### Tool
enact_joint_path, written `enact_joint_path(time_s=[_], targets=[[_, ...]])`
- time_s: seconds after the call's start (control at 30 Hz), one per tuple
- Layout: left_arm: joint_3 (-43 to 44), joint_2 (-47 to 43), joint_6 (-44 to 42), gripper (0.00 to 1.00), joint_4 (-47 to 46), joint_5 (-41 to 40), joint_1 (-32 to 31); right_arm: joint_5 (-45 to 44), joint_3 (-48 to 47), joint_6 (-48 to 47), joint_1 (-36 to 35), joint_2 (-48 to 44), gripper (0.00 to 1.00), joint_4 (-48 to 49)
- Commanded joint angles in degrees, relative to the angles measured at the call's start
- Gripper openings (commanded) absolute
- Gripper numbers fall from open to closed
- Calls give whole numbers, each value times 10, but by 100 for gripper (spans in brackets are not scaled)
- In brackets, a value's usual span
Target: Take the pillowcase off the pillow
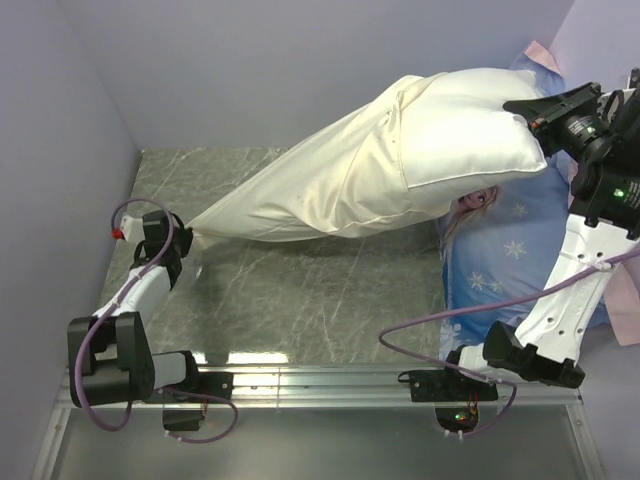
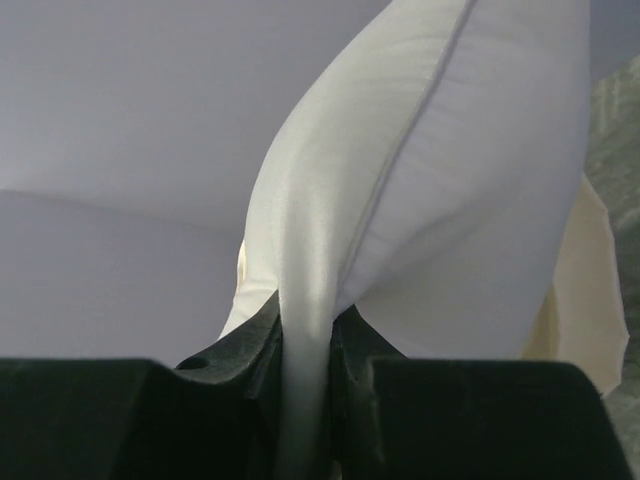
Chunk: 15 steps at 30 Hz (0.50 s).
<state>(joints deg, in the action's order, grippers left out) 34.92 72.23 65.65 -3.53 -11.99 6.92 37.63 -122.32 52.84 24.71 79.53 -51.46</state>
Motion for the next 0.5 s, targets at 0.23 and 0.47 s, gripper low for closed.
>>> enact_joint_path(time_s=[0.23,0.47], targets=[[-50,-92,-64,0,18,-74,38,-63,154,14,-55,-118,0,327],[-62,-164,-72,11,28,-4,22,-105,156,-87,-213,-95,0,254]])
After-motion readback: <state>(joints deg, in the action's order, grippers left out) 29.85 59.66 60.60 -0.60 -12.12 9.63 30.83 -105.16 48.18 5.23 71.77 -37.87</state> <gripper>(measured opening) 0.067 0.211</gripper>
